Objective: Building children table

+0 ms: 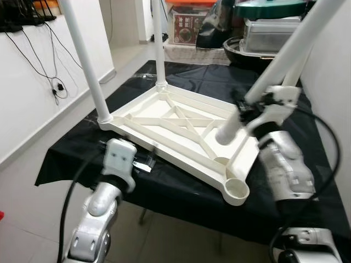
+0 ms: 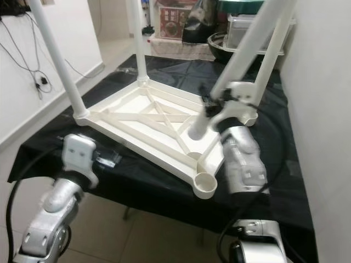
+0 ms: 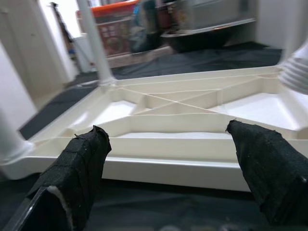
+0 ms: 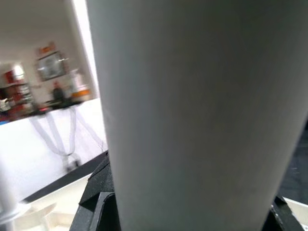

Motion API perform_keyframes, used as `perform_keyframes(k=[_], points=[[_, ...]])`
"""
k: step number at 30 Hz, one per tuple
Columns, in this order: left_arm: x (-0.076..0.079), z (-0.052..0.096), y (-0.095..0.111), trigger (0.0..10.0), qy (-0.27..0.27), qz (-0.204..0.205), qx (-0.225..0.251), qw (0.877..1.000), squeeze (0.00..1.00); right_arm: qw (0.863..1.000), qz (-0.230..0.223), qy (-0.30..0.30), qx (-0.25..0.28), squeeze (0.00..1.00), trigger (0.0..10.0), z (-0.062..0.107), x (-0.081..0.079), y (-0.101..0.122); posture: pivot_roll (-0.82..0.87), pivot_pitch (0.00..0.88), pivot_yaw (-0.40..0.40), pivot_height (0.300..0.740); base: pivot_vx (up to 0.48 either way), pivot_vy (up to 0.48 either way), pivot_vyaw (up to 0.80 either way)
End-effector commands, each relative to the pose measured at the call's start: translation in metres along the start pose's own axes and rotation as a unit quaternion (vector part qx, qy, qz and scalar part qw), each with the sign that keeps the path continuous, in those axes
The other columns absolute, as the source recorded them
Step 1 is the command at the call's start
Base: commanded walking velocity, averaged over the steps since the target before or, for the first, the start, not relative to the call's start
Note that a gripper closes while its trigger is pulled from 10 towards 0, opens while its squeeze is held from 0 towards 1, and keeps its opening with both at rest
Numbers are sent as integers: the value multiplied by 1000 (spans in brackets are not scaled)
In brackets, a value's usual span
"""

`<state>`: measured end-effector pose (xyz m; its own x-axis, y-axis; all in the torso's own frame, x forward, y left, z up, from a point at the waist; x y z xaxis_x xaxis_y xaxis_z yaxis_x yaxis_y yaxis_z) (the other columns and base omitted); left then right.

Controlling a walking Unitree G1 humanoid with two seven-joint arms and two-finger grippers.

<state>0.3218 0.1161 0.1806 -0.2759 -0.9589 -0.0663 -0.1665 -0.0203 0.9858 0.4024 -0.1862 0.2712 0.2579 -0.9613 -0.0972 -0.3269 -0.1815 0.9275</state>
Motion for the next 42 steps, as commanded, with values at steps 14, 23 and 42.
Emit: perform_keyframes(k=[14, 23, 42], points=[[36, 32, -2, 10000, -108, 44, -30, 993, 0, 942, -68, 325, -48, 0, 10000, 25, -28, 19, 114, 194, -6, 740, 0, 0, 0], [72, 61, 4, 10000, -186, 96, -55, 976, 0, 869, -52, 485, -83, 0, 10000, 42, -48, 22, 132, 273, 2, 740, 0, 0, 0], [76, 70, 6, 10000, -192, 106, -70, 973, 0, 822, -42, 556, -112, 0, 10000, 48, -46, 25, 129, 287, 5, 740, 0, 0, 0]])
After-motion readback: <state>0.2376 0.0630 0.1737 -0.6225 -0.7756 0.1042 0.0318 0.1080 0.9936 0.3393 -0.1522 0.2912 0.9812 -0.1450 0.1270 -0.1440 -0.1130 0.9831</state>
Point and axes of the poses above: a point about 5 cm out from each wrist's last joint towards the gripper, its own z axis pointing back from the gripper into the wrist, its own y axis along the axis of the wrist's last joint, x = y × z, the point moved 5 cm from there along -z, pointing out of the wrist towards the gripper, and after that the axes turned 3 degrees about z, right-handed, at the moved point
